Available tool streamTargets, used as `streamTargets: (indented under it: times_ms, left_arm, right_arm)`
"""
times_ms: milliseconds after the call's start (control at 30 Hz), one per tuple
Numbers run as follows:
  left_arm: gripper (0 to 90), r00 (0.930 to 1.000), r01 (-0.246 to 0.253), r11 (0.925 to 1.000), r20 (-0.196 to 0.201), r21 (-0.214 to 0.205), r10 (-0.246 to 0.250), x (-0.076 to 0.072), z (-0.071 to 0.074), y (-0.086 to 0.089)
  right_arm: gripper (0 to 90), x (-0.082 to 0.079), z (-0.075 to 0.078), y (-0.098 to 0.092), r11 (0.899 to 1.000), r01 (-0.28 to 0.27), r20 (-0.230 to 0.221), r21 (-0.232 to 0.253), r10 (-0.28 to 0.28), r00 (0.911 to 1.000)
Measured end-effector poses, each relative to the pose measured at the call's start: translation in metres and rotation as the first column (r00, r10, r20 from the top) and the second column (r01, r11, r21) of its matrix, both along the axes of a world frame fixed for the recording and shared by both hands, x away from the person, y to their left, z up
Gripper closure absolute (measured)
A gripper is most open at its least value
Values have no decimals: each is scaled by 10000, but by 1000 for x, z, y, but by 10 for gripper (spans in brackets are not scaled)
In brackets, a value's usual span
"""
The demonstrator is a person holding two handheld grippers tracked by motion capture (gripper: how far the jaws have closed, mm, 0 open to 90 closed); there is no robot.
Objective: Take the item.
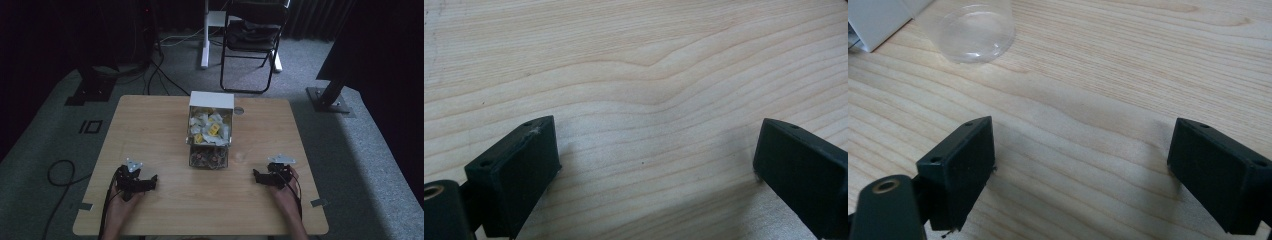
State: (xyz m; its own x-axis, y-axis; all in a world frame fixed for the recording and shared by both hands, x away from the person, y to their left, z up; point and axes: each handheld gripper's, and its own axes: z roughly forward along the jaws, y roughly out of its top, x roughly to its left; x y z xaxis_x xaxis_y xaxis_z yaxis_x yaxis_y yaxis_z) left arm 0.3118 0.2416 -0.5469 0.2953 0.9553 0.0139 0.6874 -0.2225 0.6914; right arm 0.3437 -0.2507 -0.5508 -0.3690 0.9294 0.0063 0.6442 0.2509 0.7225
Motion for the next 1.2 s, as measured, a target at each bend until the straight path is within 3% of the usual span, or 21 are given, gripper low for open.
streamTargets:
  times_ms: [567, 1200]
  left_arm:
    - [51, 10000, -38, 10000, 1, -19, 38, 0, 0, 0]
    - [51, 10000, -47, 10000, 2, -18, 47, 0, 0, 0]
  right_arm:
    - [148, -3, 3, 0, 9999, -113, -167, -114, 111, 9998]
    - [223, -16, 21, 10, 9986, -503, 335, 178, 497, 9982]
